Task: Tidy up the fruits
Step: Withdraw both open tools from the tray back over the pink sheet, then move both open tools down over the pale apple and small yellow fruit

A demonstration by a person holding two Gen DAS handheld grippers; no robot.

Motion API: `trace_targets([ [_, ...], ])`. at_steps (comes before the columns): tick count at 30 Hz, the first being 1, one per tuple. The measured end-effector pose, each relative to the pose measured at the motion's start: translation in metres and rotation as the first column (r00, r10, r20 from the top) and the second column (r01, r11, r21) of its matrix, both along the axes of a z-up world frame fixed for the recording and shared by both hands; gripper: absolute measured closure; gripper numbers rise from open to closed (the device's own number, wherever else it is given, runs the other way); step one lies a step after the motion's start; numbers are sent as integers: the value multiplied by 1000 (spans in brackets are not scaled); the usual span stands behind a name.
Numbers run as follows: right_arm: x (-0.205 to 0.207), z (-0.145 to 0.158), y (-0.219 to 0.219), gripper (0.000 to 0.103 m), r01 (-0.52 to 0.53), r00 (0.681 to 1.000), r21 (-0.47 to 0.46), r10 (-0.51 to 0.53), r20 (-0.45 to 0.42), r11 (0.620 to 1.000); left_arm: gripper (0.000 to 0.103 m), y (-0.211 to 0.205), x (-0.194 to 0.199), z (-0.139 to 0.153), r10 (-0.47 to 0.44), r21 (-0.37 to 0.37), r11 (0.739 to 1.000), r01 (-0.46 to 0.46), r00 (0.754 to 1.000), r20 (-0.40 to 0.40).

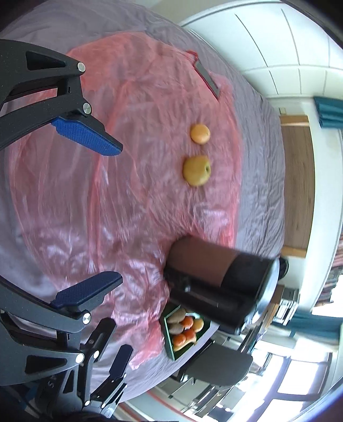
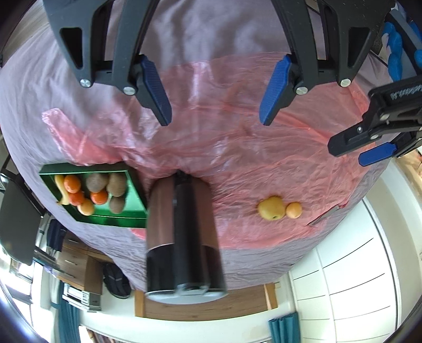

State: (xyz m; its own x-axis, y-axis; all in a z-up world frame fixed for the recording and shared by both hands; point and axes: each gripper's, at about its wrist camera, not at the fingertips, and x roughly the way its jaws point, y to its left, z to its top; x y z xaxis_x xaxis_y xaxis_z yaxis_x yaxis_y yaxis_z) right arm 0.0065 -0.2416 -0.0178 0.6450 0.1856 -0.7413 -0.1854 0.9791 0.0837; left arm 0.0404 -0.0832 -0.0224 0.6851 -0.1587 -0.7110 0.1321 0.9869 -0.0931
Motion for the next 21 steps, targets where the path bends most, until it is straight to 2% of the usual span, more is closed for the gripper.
trace_targets([
  [8, 8, -9, 44, 0, -101, 995, -14, 101, -25, 995, 17, 65, 17, -30, 158, -19, 987, -159, 986, -45],
  [15, 29, -16, 67, 0, -148, 988, -8, 148, -40, 989, 17, 90, 36, -46, 196, 8, 981, -196, 978, -69],
  [21, 56, -18, 85, 0, -187, 982, -7, 187, -31, 982, 17, 110, 73, -44, 213, 53, 976, -210, 975, -57],
])
